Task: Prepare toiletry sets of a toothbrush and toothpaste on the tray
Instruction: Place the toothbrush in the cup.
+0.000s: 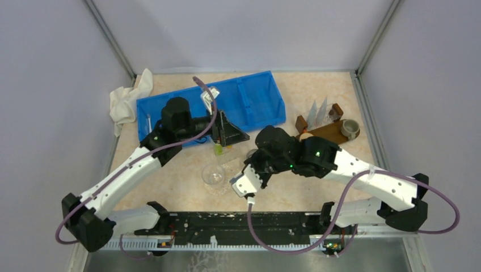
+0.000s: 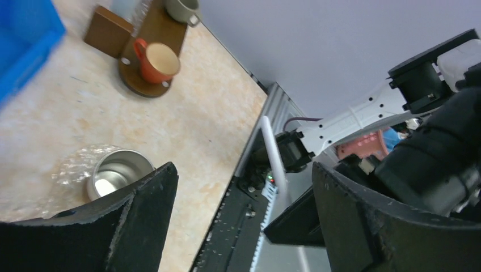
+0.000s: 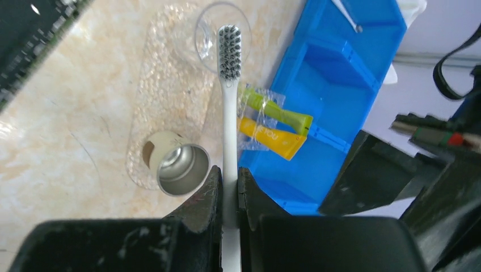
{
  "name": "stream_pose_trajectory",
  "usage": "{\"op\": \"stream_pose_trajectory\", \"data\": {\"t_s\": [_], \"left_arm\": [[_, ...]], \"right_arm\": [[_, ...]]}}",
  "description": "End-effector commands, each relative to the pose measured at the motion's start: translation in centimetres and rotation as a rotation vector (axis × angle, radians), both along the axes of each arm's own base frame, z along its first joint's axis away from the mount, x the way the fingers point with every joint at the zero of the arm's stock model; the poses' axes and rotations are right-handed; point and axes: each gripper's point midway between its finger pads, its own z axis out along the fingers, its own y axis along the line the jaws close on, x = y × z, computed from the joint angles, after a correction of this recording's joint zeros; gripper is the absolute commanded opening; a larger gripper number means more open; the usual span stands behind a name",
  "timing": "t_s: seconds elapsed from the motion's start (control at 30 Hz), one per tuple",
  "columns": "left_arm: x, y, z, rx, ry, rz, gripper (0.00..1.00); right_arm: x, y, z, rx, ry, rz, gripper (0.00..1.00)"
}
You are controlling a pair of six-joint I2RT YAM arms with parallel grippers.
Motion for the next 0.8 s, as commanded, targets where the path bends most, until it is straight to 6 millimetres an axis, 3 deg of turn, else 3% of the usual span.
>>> {"op": "stream_pose_trajectory", "data": {"t_s": [0.0,0.17,0.33,0.77], "left_arm": [[1.8,2.8,2.4,-0.059,-0.226,0.185,0.98],[1.2,5.1,3.2,-0.114,-0.330,0.278,1.00],[0.0,6.4,4.2,-0.183,-0.423,0.299,1.00],[-2.6,6.5,7.2,-0.352,-0.599,0.216,1.00]], "right_arm": [[-2.8,-0.3,1.6,0.125,0.164,0.049,0.00],[-3.5,-1.0,2.9,0.242,0.333,0.064,0.00],[-3.0,-2.3,3.6,0.347,0.483,0.029,0.00],[-0.9,-3.9,5.4,0.561,0.785,-0.046,0.00]]}}
